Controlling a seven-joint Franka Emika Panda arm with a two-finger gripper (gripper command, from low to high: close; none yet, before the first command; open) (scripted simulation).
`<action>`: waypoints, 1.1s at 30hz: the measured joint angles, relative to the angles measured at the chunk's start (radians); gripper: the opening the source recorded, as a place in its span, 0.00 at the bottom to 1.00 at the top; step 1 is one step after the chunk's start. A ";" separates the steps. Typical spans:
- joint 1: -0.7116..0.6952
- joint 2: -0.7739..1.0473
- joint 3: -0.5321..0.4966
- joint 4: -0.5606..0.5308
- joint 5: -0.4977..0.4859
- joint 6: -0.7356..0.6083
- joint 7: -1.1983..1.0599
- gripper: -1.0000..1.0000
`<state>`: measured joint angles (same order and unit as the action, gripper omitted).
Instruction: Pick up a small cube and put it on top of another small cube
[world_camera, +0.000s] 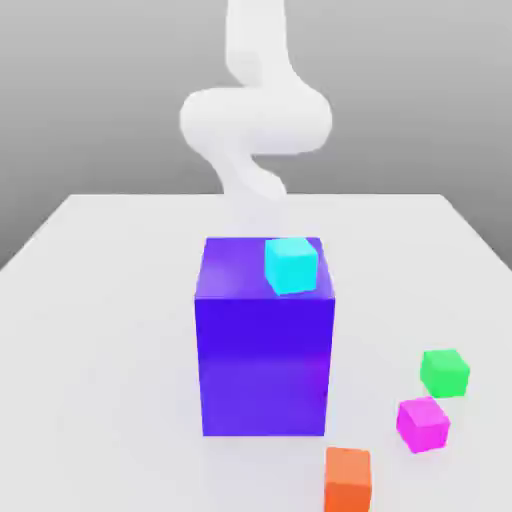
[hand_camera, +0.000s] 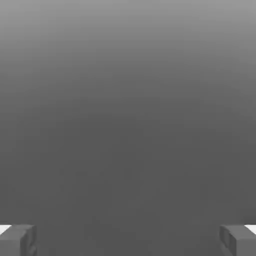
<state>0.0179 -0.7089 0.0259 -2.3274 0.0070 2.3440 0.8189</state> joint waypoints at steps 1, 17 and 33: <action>0.007 0.039 0.012 -0.012 0.003 0.019 0.008 0.50; 0.117 0.621 0.216 -0.187 -0.041 0.302 0.194 0.50; 0.317 1.090 0.117 -0.225 -0.251 0.580 0.421 0.00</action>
<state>0.3353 0.3811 0.1431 -2.5523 -0.2438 2.9245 1.2397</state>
